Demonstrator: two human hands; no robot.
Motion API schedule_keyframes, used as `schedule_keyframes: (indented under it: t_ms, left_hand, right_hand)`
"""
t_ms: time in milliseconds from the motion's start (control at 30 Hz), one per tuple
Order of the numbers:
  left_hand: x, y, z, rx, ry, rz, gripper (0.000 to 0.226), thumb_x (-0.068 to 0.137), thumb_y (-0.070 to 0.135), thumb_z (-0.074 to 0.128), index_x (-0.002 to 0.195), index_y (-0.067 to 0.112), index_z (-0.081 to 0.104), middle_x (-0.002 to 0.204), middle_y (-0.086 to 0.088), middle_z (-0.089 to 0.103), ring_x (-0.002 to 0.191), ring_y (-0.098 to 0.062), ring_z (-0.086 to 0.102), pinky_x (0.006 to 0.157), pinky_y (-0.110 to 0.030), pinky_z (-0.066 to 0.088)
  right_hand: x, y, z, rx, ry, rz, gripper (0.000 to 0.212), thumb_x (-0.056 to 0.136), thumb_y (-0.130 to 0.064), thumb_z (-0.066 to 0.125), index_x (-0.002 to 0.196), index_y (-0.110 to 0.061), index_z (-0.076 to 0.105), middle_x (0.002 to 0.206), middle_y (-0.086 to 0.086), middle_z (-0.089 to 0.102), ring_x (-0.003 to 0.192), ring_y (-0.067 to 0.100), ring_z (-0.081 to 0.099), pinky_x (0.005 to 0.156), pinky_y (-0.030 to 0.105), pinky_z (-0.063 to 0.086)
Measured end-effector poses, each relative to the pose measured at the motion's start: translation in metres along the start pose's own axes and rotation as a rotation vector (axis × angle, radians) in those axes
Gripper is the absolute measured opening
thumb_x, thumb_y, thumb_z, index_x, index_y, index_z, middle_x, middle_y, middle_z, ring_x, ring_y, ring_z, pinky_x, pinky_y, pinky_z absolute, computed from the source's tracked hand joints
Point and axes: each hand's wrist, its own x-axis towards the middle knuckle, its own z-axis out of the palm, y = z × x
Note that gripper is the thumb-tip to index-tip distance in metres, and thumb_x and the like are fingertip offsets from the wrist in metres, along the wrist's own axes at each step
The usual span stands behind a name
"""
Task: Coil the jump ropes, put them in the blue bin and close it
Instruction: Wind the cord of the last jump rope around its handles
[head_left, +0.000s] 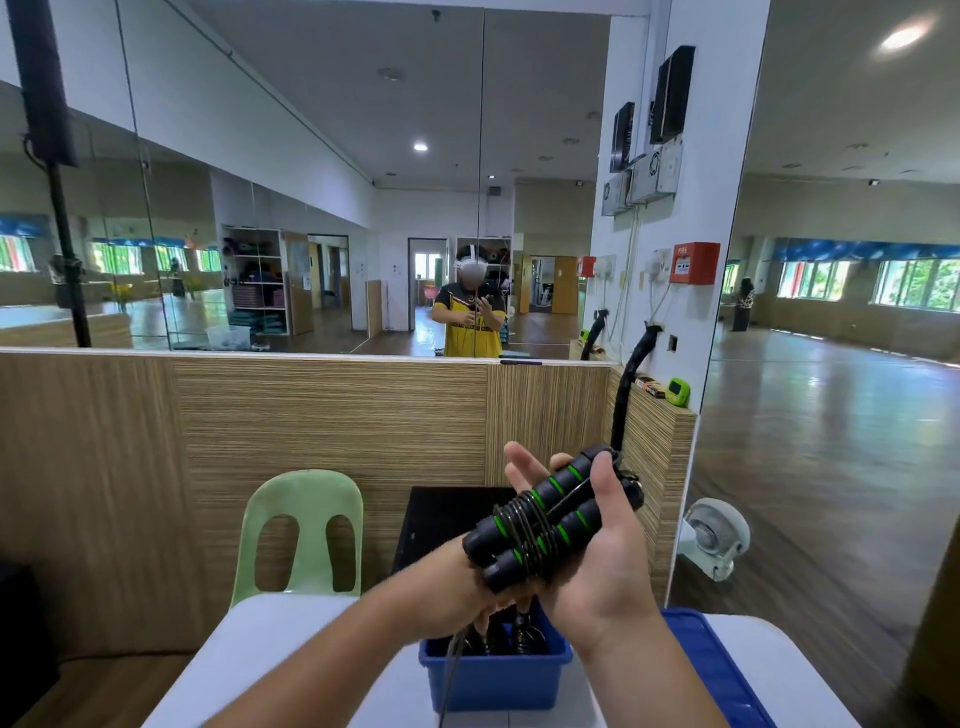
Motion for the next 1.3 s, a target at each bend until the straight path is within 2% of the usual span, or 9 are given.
schedule_keyframes:
  t_ms: [67,167,400,533,733,900,1000,1167,1300]
  left_hand:
    - [0.007,-0.003,-0.017,0.242,-0.097,-0.05,0.018,0.096,0.002,0.058,0.084,0.011,0.067,0.08,-0.008,0.068,0.072,-0.019,0.062,0.067,-0.032,0.052]
    - [0.017,0.008,-0.033,0.4,-0.149,-0.068,0.026,0.097,0.006,0.059,0.079,0.024,0.066,0.078,-0.002,0.074,0.068,-0.01,0.064,0.064,-0.023,0.053]
    - [0.03,0.034,-0.054,0.419,-0.087,-0.142,0.035,0.102,0.034,0.061,0.067,0.026,0.06,0.062,0.003,0.053,0.052,-0.01,0.052,0.055,-0.027,0.047]
    - [0.031,0.039,-0.04,0.24,0.05,-0.227,0.032,0.1,0.032,0.065,0.072,0.017,0.064,0.056,0.004,0.049,0.046,-0.011,0.04,0.044,-0.023,0.034]
    - [0.036,0.048,-0.017,-0.016,0.315,-0.259,0.028,0.099,0.012,0.055,0.083,0.004,0.077,0.061,-0.005,0.058,0.042,-0.012,0.039,0.042,-0.019,0.027]
    - [0.033,0.04,0.012,-0.119,0.605,-0.114,0.023,0.1,0.011,0.047,0.098,0.027,0.063,0.066,0.003,0.069,0.058,-0.009,0.058,0.052,-0.024,0.045]
    - [0.031,0.033,0.03,-0.372,0.702,-0.042,0.012,0.1,0.011,0.056,0.1,0.023,0.055,0.063,0.001,0.069,0.061,-0.011,0.061,0.059,-0.032,0.051]
    - [0.019,0.026,0.046,-0.51,0.761,-0.015,0.028,0.095,0.033,0.073,0.098,0.014,0.051,0.065,-0.009,0.07,0.049,-0.02,0.058,0.045,-0.033,0.045]
    - [0.012,0.016,0.039,-0.404,0.8,-0.108,0.058,0.074,0.059,0.084,0.104,0.025,0.047,0.084,-0.002,0.067,0.065,-0.018,0.067,0.052,-0.038,0.057]
  right_hand:
    - [-0.001,0.0,-0.003,-0.001,-0.024,0.047,0.036,0.094,-0.054,0.051,0.095,-0.019,0.057,0.136,0.01,0.068,0.129,0.022,0.06,0.11,0.056,0.042]
    - [-0.004,0.001,-0.007,-0.03,-0.03,0.093,0.038,0.093,-0.052,0.054,0.091,-0.016,0.069,0.137,0.009,0.068,0.139,0.022,0.05,0.116,0.057,0.035]
    - [-0.004,0.005,-0.022,-0.135,0.003,0.128,0.041,0.092,-0.045,0.057,0.076,-0.014,0.079,0.108,0.017,0.075,0.101,0.033,0.073,0.108,0.055,0.046]
    - [0.0,0.005,-0.03,-0.305,0.024,0.12,0.028,0.089,-0.043,0.062,0.09,-0.02,0.078,0.11,0.011,0.073,0.106,0.029,0.069,0.105,0.059,0.045]
    - [0.005,0.016,-0.031,-0.469,0.2,0.004,0.039,0.088,-0.035,0.073,0.12,-0.013,0.071,0.113,0.014,0.077,0.104,0.032,0.075,0.088,0.065,0.058]
    - [0.014,0.024,-0.028,-0.427,0.238,-0.174,0.027,0.085,-0.028,0.075,0.109,-0.015,0.071,0.099,0.014,0.078,0.088,0.03,0.076,0.074,0.048,0.061]
    - [0.017,0.028,-0.021,-0.381,0.248,-0.303,0.021,0.077,-0.029,0.077,0.096,-0.018,0.075,0.082,0.009,0.071,0.08,0.024,0.066,0.079,0.044,0.055]
    - [0.017,0.029,-0.02,-0.367,0.191,-0.442,0.028,0.09,-0.028,0.074,0.105,-0.005,0.065,0.095,0.01,0.07,0.086,0.028,0.063,0.07,0.041,0.054]
    - [0.014,0.024,-0.019,-0.402,0.126,-0.508,0.028,0.09,-0.04,0.073,0.097,-0.013,0.068,0.105,0.015,0.069,0.103,0.031,0.063,0.103,0.066,0.045]
